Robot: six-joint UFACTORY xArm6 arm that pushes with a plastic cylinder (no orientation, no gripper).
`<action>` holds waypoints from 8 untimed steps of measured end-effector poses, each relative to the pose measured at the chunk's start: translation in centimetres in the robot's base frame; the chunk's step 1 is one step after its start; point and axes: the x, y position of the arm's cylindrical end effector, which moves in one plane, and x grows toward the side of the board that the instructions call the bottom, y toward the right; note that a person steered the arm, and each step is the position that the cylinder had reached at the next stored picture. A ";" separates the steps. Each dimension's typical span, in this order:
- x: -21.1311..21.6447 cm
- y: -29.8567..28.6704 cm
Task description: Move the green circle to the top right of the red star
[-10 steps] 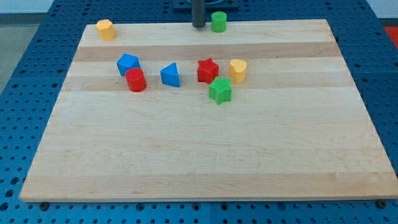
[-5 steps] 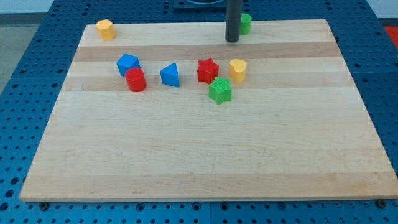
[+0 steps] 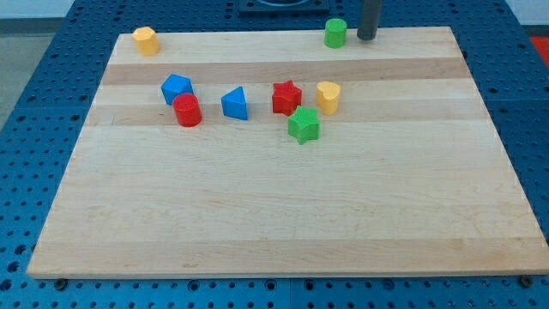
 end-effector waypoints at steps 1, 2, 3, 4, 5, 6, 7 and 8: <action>0.1 -1.0; -0.1 -2.8; -2.0 -2.0; -1.8 -2.6; 0.3 -4.4; 0.5 -4.8; 0.5 -4.8; 0.5 -5.2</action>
